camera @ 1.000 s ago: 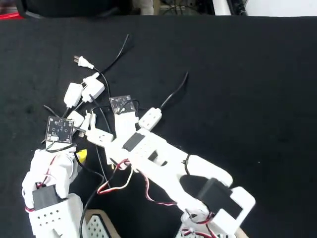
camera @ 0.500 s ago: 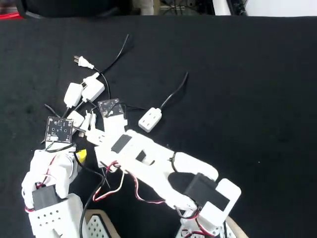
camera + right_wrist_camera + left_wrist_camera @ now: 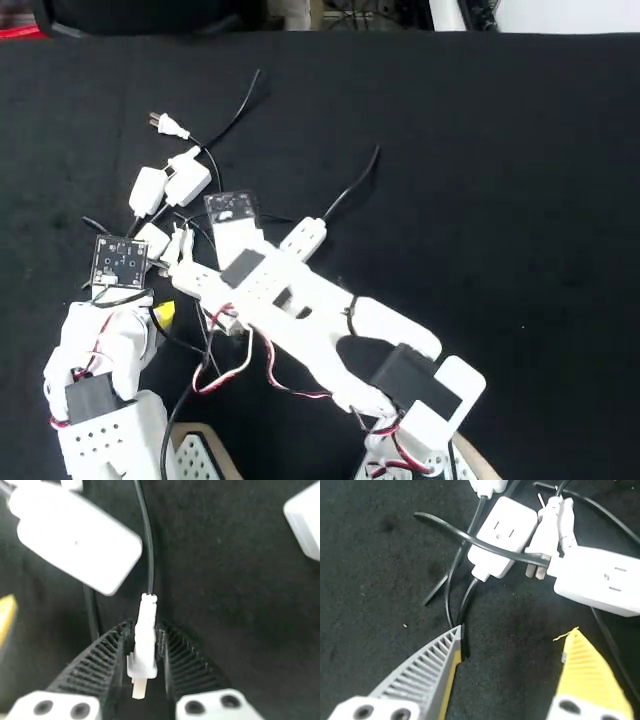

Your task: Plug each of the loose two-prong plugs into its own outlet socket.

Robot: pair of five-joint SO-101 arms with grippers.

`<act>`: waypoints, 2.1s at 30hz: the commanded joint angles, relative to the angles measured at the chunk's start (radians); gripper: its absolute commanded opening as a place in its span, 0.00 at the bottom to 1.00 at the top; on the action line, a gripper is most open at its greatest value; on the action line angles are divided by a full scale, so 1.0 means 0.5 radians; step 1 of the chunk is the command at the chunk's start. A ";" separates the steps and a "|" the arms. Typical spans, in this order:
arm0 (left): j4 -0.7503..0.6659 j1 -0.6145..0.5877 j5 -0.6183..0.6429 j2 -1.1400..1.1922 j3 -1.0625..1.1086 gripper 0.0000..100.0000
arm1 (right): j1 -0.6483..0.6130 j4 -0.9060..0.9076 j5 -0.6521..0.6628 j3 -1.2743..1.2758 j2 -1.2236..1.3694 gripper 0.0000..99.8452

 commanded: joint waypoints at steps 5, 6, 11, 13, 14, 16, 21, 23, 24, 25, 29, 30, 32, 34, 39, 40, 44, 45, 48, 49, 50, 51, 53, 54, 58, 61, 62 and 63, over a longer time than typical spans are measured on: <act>-0.043 0.063 -0.025 -0.009 0.005 0.32 | 0.172 0.460 0.227 -0.146 -0.330 0.01; -0.043 0.063 -0.025 -0.009 0.005 0.32 | 0.203 0.442 0.273 -0.091 -0.434 0.01; -0.043 0.063 -0.025 -0.009 0.005 0.32 | 0.288 0.199 0.427 0.351 -1.039 0.01; -0.043 0.063 -0.025 -0.009 0.005 0.32 | 0.325 0.172 0.534 0.535 -1.272 0.01; -0.043 0.057 -0.021 -0.009 0.005 0.32 | 0.362 0.172 0.601 0.612 -1.382 0.01; -0.043 0.051 -0.018 -0.009 0.005 0.32 | 0.500 0.172 0.724 0.750 -1.554 0.01; -0.043 0.063 -0.018 -0.009 0.005 0.32 | 0.875 0.230 0.997 0.885 -1.855 0.01; -0.043 0.063 -0.015 -0.009 0.005 0.32 | 0.939 0.273 1.049 0.888 -1.969 0.01; -0.043 0.063 -0.012 -0.009 0.005 0.32 | 0.942 0.270 1.034 0.888 -2.030 0.01; -0.046 0.063 -0.012 -0.012 0.005 0.32 | 0.942 0.245 0.997 0.888 -2.088 0.01; -0.175 0.066 0.089 -0.012 0.054 0.32 | 0.872 0.025 0.749 0.928 -2.318 0.01; -0.193 0.066 0.117 -0.012 0.069 0.32 | 0.825 -0.003 0.724 0.962 -2.361 0.01; -0.199 0.063 0.117 -0.012 0.078 0.32 | 0.715 0.092 0.730 1.054 -2.401 0.01; -0.193 0.057 0.117 -0.012 0.081 0.32 | 0.678 0.304 0.776 1.152 -2.358 0.01; -0.196 0.063 0.117 -0.012 0.106 0.32 | 0.933 0.319 1.157 1.260 -2.055 0.01; -0.206 0.066 0.114 -0.012 0.130 0.32 | 0.982 0.313 1.243 1.257 -1.966 0.01; -0.196 0.127 -0.037 -0.012 0.164 0.32 | 1.102 0.322 1.482 1.217 -1.567 0.02; -0.196 0.152 -0.074 -0.012 0.183 0.32 | 1.120 0.319 1.519 1.198 -1.465 0.02; -0.196 0.186 -0.104 -0.012 0.195 0.32 | 1.129 0.322 1.568 1.112 -1.171 0.02; -0.196 0.186 -0.107 -0.012 0.198 0.32 | 1.129 0.322 1.577 1.085 -1.088 0.02; -0.196 0.186 -0.107 -0.012 0.198 0.32 | 1.129 0.319 1.590 1.054 -1.005 0.02; -0.196 0.183 -0.107 -0.012 0.201 0.32 | 1.129 0.319 1.608 1.020 -0.925 0.02; -0.196 0.180 -0.107 -0.012 0.201 0.32 | 1.129 0.322 1.642 0.947 -0.775 0.03; -0.199 0.180 -0.107 -0.012 0.201 0.32 | 1.129 0.322 1.672 0.910 -0.704 0.06; -0.206 0.176 -0.107 -0.012 0.201 0.32 | 1.129 0.356 1.755 0.732 -0.440 0.15; -0.206 0.176 -0.107 -0.012 0.201 0.32 | 1.129 0.512 1.850 0.551 -0.281 0.16; -0.206 0.176 -0.107 -0.012 0.201 0.32 | 1.129 0.583 1.887 0.486 -0.238 0.16; -0.206 0.176 -0.107 -0.012 0.201 0.32 | 1.129 0.647 1.918 0.422 -0.198 0.16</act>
